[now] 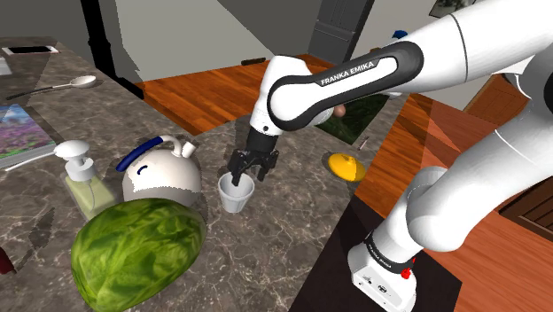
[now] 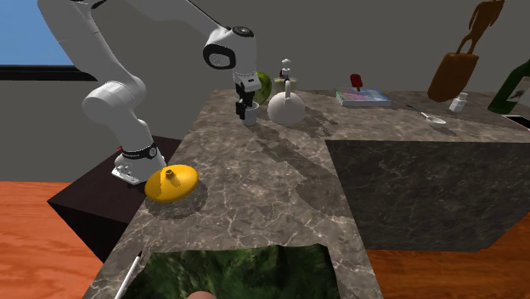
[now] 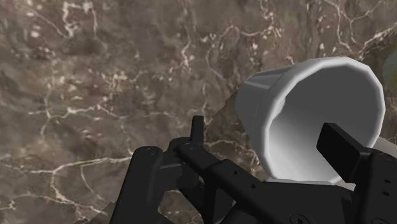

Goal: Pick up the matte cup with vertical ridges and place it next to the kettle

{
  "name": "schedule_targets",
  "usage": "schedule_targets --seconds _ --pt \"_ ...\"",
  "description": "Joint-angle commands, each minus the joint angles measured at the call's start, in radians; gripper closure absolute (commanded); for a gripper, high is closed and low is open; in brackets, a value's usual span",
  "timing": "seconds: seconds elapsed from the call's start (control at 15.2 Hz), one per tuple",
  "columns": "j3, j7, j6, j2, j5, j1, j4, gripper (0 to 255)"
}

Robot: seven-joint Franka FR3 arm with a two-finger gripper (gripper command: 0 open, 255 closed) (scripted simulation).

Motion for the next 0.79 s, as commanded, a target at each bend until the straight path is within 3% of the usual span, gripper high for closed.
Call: schedule_targets --seconds 0.0,0.26,0.73 --pt "0.000 0.000 0.000 0.000 0.000 0.000 0.000 0" --pt "-0.028 0.012 -0.139 -0.076 -0.031 -0.021 0.058 0" --pt "-0.028 0.012 -0.139 -0.076 -0.031 -0.021 0.058 0"
